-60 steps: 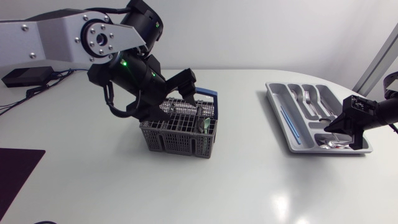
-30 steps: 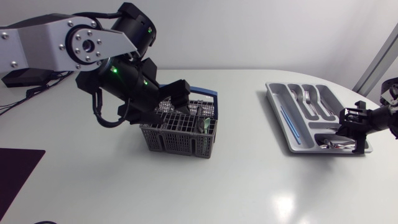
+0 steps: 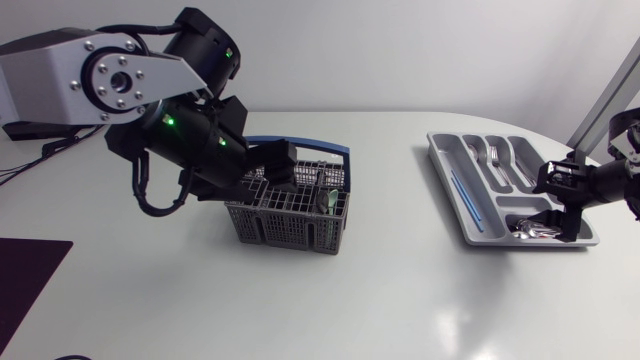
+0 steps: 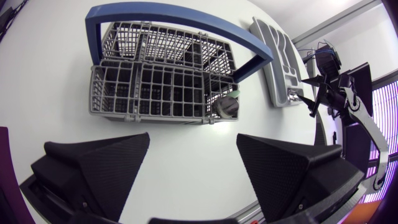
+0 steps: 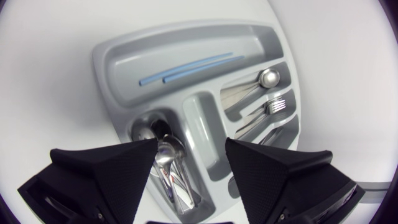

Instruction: Unload the cutlery basket into the drawer organizer.

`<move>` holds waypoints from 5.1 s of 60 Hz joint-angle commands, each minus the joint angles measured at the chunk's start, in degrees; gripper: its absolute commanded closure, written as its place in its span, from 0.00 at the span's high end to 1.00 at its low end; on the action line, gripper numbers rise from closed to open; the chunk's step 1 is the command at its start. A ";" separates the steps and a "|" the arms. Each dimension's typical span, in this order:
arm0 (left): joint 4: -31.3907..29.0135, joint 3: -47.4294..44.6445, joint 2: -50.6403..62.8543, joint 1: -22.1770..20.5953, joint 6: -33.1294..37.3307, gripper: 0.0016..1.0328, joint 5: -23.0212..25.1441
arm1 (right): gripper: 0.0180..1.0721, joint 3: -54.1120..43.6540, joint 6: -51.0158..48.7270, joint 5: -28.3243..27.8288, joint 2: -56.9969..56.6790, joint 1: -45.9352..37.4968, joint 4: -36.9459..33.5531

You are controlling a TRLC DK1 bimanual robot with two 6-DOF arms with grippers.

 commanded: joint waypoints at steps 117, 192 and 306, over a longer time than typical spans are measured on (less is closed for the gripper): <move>5.96 -21.03 -21.31 3.69 20.63 0.95 -4.55 | 0.44 16.42 91.12 -5.56 0.46 58.36 -14.38; 11.23 -30.78 -32.30 2.99 21.33 0.95 -8.33 | 0.05 18.97 91.12 -3.62 4.32 59.68 -13.94; 27.39 -49.51 -57.84 6.25 23.68 0.95 -21.41 | 0.05 7.63 78.20 -15.75 -28.02 40.08 -26.33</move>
